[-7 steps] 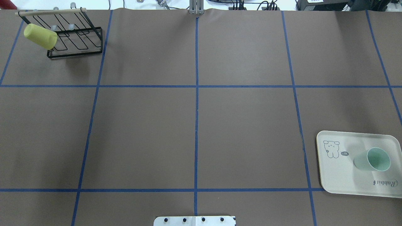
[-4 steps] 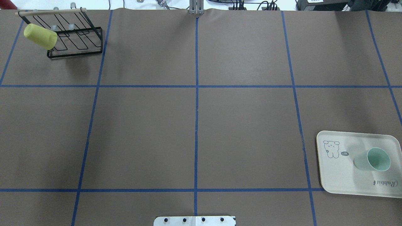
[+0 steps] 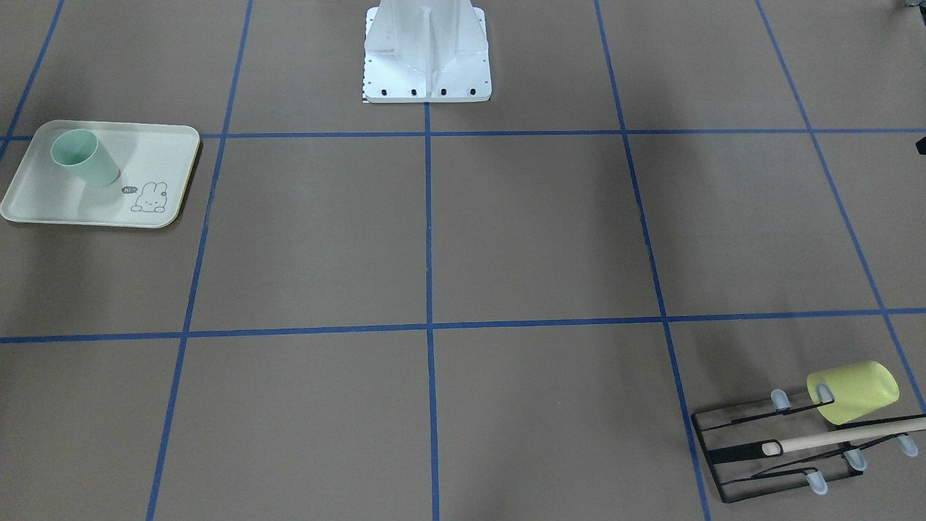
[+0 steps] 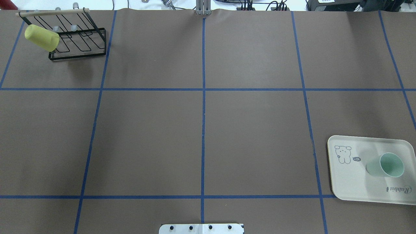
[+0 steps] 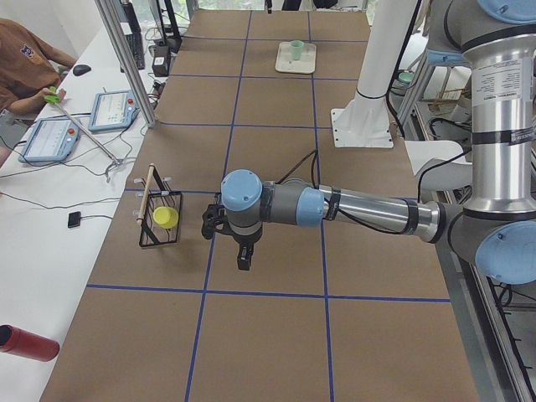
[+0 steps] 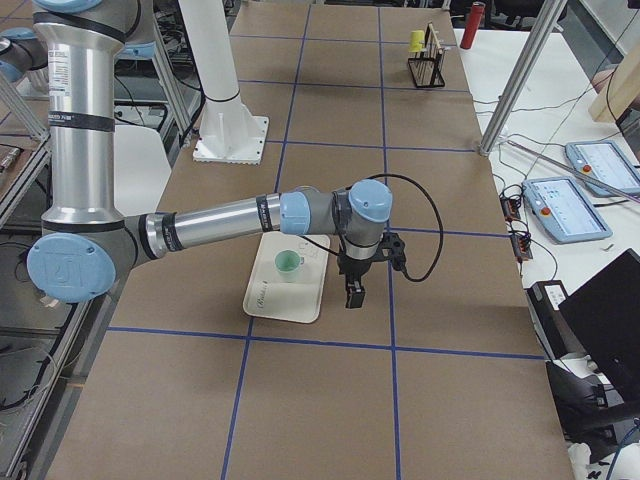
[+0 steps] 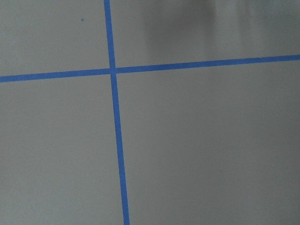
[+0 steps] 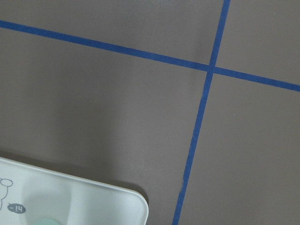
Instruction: Left arm grabs green cup and hands to right arm on tray
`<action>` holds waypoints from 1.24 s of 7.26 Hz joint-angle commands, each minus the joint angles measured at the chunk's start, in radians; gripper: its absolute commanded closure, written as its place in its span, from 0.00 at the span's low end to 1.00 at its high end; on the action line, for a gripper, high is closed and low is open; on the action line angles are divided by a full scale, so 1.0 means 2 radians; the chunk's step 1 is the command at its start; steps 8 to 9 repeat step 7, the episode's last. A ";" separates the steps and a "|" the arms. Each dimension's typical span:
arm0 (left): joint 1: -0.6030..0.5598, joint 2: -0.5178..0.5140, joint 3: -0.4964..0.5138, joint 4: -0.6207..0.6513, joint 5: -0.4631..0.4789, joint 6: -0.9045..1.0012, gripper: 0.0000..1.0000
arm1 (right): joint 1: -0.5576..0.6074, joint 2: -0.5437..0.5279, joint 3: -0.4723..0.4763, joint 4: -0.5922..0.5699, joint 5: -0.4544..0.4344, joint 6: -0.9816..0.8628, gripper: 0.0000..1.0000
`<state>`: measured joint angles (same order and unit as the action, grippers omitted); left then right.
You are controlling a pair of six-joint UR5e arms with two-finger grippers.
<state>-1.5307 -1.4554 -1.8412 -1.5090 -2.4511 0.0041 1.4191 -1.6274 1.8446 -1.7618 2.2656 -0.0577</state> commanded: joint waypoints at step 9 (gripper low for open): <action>0.001 -0.011 0.003 0.001 0.038 -0.001 0.00 | 0.004 -0.023 0.013 0.016 0.058 -0.003 0.00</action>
